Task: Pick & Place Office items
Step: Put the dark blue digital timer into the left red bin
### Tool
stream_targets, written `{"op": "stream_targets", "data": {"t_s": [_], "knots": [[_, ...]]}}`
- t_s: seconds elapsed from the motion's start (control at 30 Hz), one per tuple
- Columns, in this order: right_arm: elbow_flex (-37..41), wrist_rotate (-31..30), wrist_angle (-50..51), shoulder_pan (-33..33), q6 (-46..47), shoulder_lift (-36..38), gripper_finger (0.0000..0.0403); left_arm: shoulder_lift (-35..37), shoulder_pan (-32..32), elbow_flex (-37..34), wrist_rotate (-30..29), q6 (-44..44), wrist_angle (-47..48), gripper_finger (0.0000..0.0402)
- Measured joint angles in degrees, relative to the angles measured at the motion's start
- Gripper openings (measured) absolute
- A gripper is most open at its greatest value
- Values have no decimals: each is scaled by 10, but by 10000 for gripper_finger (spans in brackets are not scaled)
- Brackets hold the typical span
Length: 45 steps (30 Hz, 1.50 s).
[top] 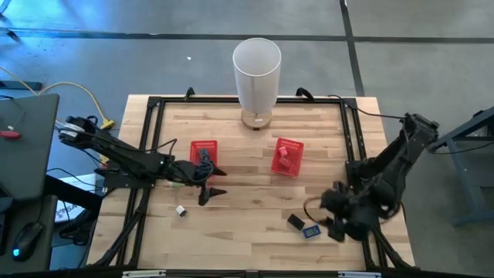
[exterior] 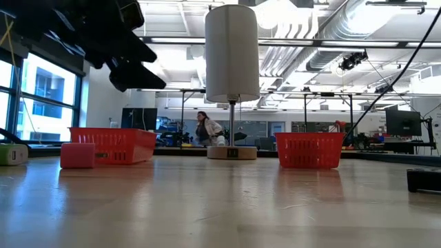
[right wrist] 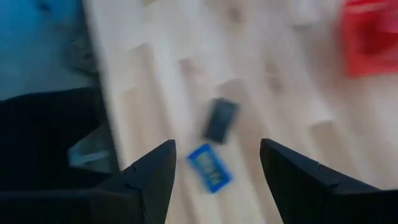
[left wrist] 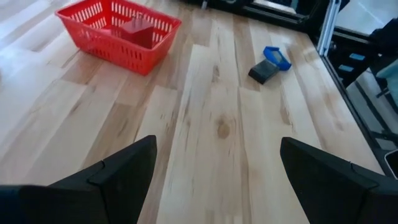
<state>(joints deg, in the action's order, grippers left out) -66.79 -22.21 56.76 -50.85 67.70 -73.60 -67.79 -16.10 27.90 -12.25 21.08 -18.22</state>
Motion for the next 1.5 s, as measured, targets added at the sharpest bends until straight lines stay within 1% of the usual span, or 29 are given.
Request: {"op": "stream_targets", "data": {"t_s": [0.1, 0.23, 0.43, 0.57, 0.83, 1.07, 1.17, 1.3, 1.5], "knots": [[26, -4, -71, -34, -8, 0, 221, -23, -2, 0, 1, 2, -32, 333], [63, 8, -122, -66, -24, -8, 221, -51, -13, 0, 2, 9, -82, 333], [113, 11, -127, -96, 26, -46, 221, -92, -30, 0, 2, 11, -181, 333], [144, 12, -142, -109, 55, -81, 221, -101, -39, 0, 2, 10, -219, 333], [171, 6, -162, -134, 56, -149, 221, -101, -45, 0, 2, 16, -254, 333], [172, -85, -164, -179, 54, -192, 221, -101, -45, 0, 2, 17, -255, 333], [172, -117, -163, -190, 54, -195, 221, -101, -45, 0, 2, 17, -262, 333], [172, -108, -164, -185, 52, -196, 221, -101, -41, 0, -1, 17, -276, 333], [172, -66, -184, -158, 25, -196, 221, -101, -33, 0, -1, 17, -277, 333]]}}
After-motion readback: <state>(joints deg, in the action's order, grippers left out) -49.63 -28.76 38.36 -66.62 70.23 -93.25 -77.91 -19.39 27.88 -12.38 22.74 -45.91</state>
